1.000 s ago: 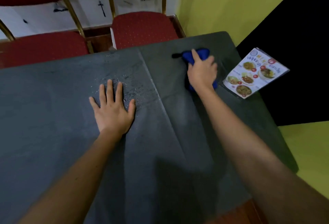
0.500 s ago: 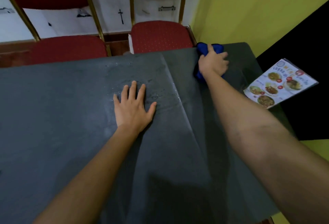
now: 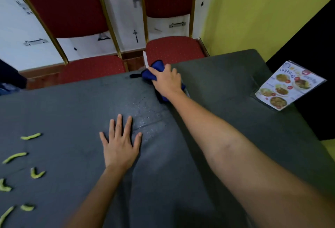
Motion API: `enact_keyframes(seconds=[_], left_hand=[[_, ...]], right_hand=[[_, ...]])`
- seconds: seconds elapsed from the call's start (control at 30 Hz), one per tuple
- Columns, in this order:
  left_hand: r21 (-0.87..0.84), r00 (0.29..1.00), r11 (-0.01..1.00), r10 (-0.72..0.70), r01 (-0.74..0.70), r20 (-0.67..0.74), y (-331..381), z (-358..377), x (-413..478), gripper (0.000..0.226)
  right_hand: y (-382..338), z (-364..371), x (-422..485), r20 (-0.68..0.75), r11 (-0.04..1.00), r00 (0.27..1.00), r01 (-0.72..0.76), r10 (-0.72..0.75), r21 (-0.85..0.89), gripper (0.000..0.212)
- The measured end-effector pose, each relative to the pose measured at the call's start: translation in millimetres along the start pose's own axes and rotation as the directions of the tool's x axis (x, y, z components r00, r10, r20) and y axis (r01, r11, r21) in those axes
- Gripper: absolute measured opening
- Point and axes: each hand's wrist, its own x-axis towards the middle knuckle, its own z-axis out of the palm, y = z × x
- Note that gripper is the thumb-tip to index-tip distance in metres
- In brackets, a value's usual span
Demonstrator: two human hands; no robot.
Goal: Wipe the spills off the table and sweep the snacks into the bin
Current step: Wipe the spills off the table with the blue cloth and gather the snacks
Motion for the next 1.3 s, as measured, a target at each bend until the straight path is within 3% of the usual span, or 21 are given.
enact_keyframes(seconds=[0.13,0.27,0.33,0.43,0.6,0.77,0.9,1.07,1.2,1.3], left_hand=[[0.02,1.0,1.0,-0.006,0.007,-0.017,0.0,5.1,1.1,0.066],[0.049,0.999,0.999,0.005,-0.003,-0.039,-3.4,10.0,2.7,0.067],[0.031,0.999,1.0,0.004,-0.003,-0.037,-2.7,10.1,2.8,0.067],[0.042,1.0,0.999,0.012,-0.011,-0.019,-1.7,9.1,2.4,0.068],[0.043,1.0,0.999,0.017,-0.018,0.006,-1.8,6.4,1.5,0.069],[-0.003,0.999,1.0,0.029,-0.029,0.045,-0.4,0.6,-1.4,0.066],[-0.011,0.997,0.997,0.077,-0.077,0.029,-8.1,-2.0,-25.5,0.069],[0.025,0.995,0.997,0.075,-0.076,0.06,-22.7,4.4,-49.0,0.072],[0.031,0.997,0.997,0.065,-0.066,0.032,-20.3,9.1,-47.4,0.072],[0.06,0.997,0.996,0.071,-0.073,0.034,-22.4,11.9,-46.8,0.072]], right_hand=[[61.6,-5.5,2.6,-0.049,0.982,0.98,-0.19,0.191,0.021,0.053],[104.4,-6.1,-2.9,-0.071,0.883,0.881,-0.462,0.467,0.081,0.052],[95.3,-2.8,-8.4,-0.073,0.854,0.852,-0.514,0.519,0.081,0.052],[61.4,1.6,-30.0,-0.122,0.876,0.868,-0.477,0.482,0.068,0.052],[1.0,16.0,-85.1,-0.105,0.968,0.963,-0.25,0.25,0.008,0.054],[4.6,12.2,-103.0,-0.051,0.994,0.993,-0.107,0.107,-0.01,0.056],[51.1,0.8,-104.4,-0.078,0.968,0.967,-0.247,0.244,-0.044,0.054],[115.1,-4.9,-111.8,-0.086,0.864,0.859,-0.504,0.504,0.024,0.053],[96.3,0.4,-114.3,-0.106,0.832,0.826,-0.555,0.554,0.019,0.054],[62.7,7.0,-127.9,-0.114,0.852,0.846,-0.524,0.521,0.007,0.055]])
